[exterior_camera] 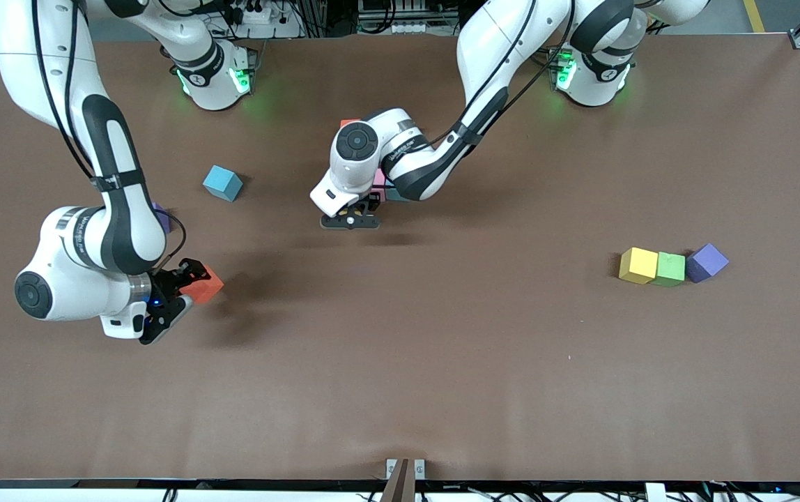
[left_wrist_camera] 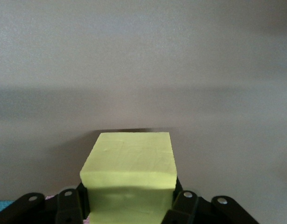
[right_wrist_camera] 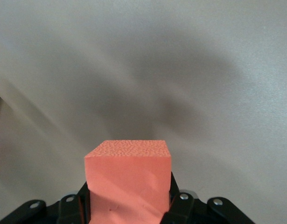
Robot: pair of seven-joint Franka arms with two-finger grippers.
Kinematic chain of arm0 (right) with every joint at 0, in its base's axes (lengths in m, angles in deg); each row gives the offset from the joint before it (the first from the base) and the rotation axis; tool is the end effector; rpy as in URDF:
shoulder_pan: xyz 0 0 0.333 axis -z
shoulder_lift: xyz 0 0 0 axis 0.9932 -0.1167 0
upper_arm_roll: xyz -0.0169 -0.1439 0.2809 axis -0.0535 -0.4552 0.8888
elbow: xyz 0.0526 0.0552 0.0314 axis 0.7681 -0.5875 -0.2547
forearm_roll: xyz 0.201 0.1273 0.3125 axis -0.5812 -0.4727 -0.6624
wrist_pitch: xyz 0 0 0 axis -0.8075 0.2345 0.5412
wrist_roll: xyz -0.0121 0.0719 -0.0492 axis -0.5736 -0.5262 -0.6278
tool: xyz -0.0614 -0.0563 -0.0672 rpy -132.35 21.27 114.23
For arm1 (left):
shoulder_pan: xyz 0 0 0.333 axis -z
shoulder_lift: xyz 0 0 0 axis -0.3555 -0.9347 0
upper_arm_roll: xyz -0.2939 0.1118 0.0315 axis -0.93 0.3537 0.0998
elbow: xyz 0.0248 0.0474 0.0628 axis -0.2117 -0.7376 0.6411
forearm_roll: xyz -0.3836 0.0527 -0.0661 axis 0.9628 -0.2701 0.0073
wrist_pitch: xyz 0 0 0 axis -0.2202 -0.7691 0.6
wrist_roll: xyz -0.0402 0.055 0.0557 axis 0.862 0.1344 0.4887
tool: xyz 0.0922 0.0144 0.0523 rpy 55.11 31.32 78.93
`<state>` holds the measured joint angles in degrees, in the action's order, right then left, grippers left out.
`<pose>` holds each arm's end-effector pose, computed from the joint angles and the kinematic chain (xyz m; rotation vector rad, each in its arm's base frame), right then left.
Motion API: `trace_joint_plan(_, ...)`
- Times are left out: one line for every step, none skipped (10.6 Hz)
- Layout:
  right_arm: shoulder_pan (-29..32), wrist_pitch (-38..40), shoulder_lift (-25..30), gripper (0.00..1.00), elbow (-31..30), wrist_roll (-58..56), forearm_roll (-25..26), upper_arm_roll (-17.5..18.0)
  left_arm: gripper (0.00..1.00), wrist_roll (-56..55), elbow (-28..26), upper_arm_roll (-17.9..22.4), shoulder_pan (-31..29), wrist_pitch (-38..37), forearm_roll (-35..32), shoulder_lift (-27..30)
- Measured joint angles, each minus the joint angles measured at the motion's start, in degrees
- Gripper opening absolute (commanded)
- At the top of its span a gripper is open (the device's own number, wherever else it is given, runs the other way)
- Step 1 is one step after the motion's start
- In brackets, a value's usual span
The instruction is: Form number 2 with 11 blocks
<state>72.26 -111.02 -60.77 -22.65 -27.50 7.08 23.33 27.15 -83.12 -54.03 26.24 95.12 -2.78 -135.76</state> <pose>0.6526 0.0451 0.2680 -2.6666 -0.9271 0.3013 0.4063 -0.6380 0.2179 2.9372 0.0230 -0.1415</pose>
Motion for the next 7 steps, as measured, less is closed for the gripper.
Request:
trace_joint_plan(0.1,0.1,0.4,0.26,0.0,1.7,0.7,0.6,0.0,0.6,0.0,0.0,0.0,0.0,0.0,0.0)
trace_joint_plan(0.5,0.1,0.9,0.26,0.0,3.9,2.1,1.9,0.0,0.9,0.0,0.1,0.0,-0.1,0.0,0.0)
trace_joint_plan(1.5,0.2,1.3,0.26,0.0,6.6,3.9,4.0,0.0,0.9,0.0,0.1,0.0,-0.1,0.0,0.0)
trace_joint_plan(2.7,0.2,1.7,0.26,0.0,9.2,5.5,5.9,0.0,0.9,0.0,0.2,0.0,-0.1,0.0,0.0)
trace_joint_plan(3.5,0.2,2.0,0.26,0.0,11.6,6.4,7.2,0.0,0.9,0.0,0.2,0.0,-0.1,0.0,-0.1)
trace_joint_plan(3.7,0.3,2.2,0.26,0.0,13.1,6.8,7.7,0.0,0.9,0.0,0.2,0.1,-0.1,0.0,-0.1)
trace_joint_plan(3.8,0.6,2.2,0.26,0.0,13.9,6.9,7.9,0.0,0.9,0.0,0.2,0.2,-0.2,0.0,-0.1)
